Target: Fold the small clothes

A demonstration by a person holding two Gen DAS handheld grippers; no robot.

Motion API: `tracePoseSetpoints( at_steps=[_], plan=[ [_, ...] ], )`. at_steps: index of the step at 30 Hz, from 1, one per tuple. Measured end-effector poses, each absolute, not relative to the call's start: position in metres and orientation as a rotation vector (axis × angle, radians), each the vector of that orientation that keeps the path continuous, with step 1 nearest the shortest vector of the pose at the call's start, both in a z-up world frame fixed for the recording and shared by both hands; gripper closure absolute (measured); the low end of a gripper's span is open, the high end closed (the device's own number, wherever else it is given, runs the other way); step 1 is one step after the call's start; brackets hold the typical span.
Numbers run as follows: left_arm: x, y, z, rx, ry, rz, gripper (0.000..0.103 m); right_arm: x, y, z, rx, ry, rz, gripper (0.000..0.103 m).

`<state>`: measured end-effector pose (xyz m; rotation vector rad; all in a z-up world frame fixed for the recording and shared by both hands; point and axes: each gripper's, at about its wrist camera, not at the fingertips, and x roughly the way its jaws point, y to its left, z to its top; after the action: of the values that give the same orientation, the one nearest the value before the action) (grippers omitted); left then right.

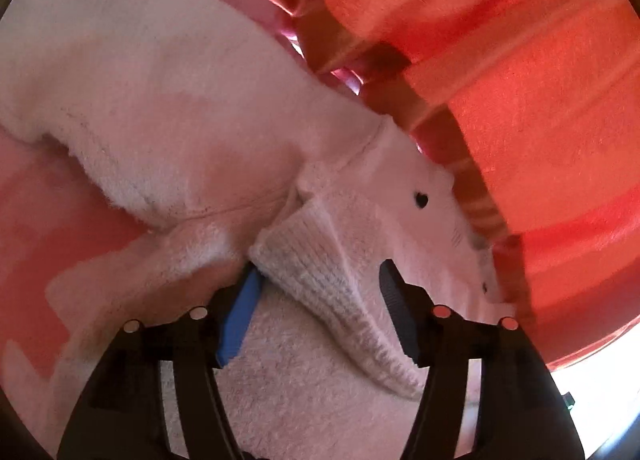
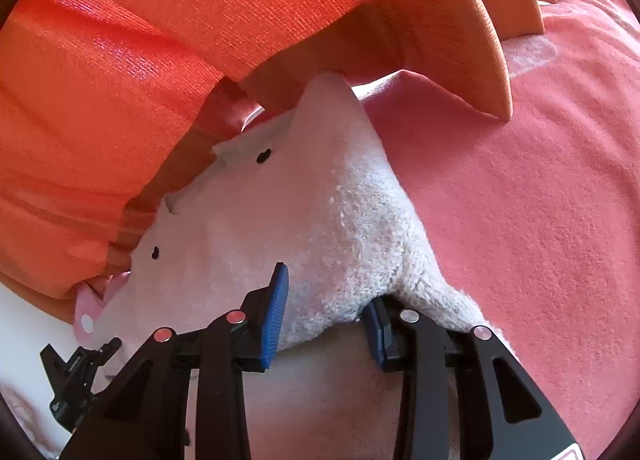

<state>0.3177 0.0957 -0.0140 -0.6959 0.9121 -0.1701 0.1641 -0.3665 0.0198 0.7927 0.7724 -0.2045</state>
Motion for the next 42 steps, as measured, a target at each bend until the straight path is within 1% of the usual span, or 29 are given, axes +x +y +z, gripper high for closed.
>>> tracePoseSetpoints(
  at_steps=[1, 2, 3, 4, 5, 6, 9, 10, 11, 12, 14, 16, 19, 20, 22, 23, 25, 28, 30, 32, 33, 34, 35, 36, 37, 38, 39, 41, 42],
  plan=[
    [0.319, 0.096, -0.013, -0.695, 0.913, -0.176, 0.045, 0.165, -0.366, 0.020, 0.789, 0.773, -0.206, 0.068],
    [0.322, 0.095, -0.012, -0.688, 0.909, -0.183, 0.050, 0.163, -0.368, 0.020, 0.787, 0.773, -0.207, 0.068],
    [0.325, 0.093, -0.011, -0.674, 0.906, -0.194, 0.058, 0.164, -0.367, 0.020, 0.783, 0.774, -0.210, 0.069],
    [0.327, 0.091, -0.010, -0.679, 0.900, -0.217, 0.087, 0.165, -0.367, 0.021, 0.777, 0.774, -0.214, 0.073],
    [0.330, 0.091, -0.009, -0.703, 0.889, -0.250, 0.094, 0.165, -0.366, 0.027, 0.766, 0.761, -0.219, 0.081],
    [0.329, 0.092, -0.002, -0.743, 0.843, -0.278, 0.094, 0.163, -0.366, 0.034, 0.763, 0.730, -0.212, 0.094],
    [0.320, 0.088, 0.032, -0.670, 0.688, -0.309, 0.094, 0.143, -0.365, 0.078, 0.716, 0.508, -0.172, 0.095],
    [0.317, 0.086, 0.037, -0.640, 0.658, -0.304, 0.094, 0.140, -0.365, 0.081, 0.679, 0.488, -0.192, 0.096],
    [0.317, 0.084, 0.036, -0.611, 0.655, -0.290, 0.094, 0.144, -0.367, 0.071, 0.630, 0.539, -0.244, 0.096],
    [0.321, 0.082, 0.025, -0.580, 0.703, -0.263, 0.094, 0.152, -0.371, 0.054, 0.626, 0.627, -0.272, 0.096],
    [0.326, 0.079, -0.002, -0.550, 0.799, -0.209, 0.094, 0.162, -0.379, 0.011, 0.711, 0.777, -0.319, 0.097],
    [0.327, 0.078, -0.027, -0.541, 0.866, -0.173, 0.094, 0.167, -0.377, 0.022, 0.691, 0.767, -0.317, 0.097],
    [0.324, 0.078, -0.024, -0.527, 0.859, -0.173, 0.094, 0.172, -0.364, 0.028, 0.588, 0.784, -0.341, 0.096],
    [0.321, 0.079, -0.023, -0.532, 0.862, -0.173, 0.093, 0.173, -0.362, 0.019, 0.594, 0.842, -0.363, 0.095],
    [0.319, 0.081, -0.024, -0.537, 0.877, -0.172, 0.092, 0.159, -0.364, 0.019, 0.678, 0.821, -0.378, 0.095],
    [0.321, 0.079, -0.023, -0.539, 0.877, -0.169, 0.092, 0.152, -0.363, 0.028, 0.687, 0.820, -0.412, 0.093],
    [0.314, 0.082, -0.022, -0.530, 0.884, -0.161, 0.092, 0.141, -0.358, 0.050, 0.640, 0.752, -0.459, 0.084],
    [0.310, 0.081, -0.023, -0.529, 0.892, -0.152, 0.092, 0.146, -0.352, 0.072, 0.551, 0.667, -0.421, 0.083],
    [0.307, 0.080, -0.024, -0.521, 0.891, -0.147, 0.092, 0.167, -0.350, 0.058, 0.533, 0.712, -0.360, 0.083],
    [0.305, 0.079, -0.023, -0.495, 0.887, -0.144, 0.091, 0.194, -0.352, 0.019, 0.501, 0.890, -0.362, 0.083],
    [0.305, 0.079, -0.022, -0.490, 0.887, -0.144, 0.091, 0.194, -0.353, 0.014, 0.502, 0.872, -0.366, 0.089],
    [0.303, 0.080, -0.020, -0.490, 0.887, -0.141, 0.091, 0.193, -0.352, 0.017, 0.490, 0.852, -0.393, 0.092],
    [0.302, 0.082, -0.018, -0.498, 0.884, -0.136, 0.088, 0.197, -0.347, 0.026, 0.484, 0.897, -0.401, 0.092],
    [0.297, 0.088, -0.014, -0.520, 0.869, -0.126, 0.087, 0.196, -0.341, 0.039, 0.516, 0.883, -0.364, 0.081],
    [0.293, 0.093, -0.009, -0.535, 0.852, -0.110, 0.079, 0.190, -0.334, 0.051, 0.553, 0.838, -0.317, 0.080],
    [0.287, 0.103, -0.001, -0.563, 0.821, -0.084, 0.065, 0.187, -0.327, 0.059, 0.564, 0.819, -0.291, 0.079],
    [0.282, 0.112, 0.004, -0.588, 0.795, -0.060, 0.058, 0.184, -0.316, 0.065, 0.547, 0.814, -0.265, 0.074],
    [0.265, 0.144, 0.018, -0.656, 0.722, 0.028, 0.028, 0.181, -0.293, 0.072, 0.470, 0.816, -0.242, 0.071],
    [0.257, 0.163, 0.022, -0.694, 0.694, 0.075, 0.022, 0.180, -0.286, 0.071, 0.443, 0.825, -0.232, 0.070]
  ],
)
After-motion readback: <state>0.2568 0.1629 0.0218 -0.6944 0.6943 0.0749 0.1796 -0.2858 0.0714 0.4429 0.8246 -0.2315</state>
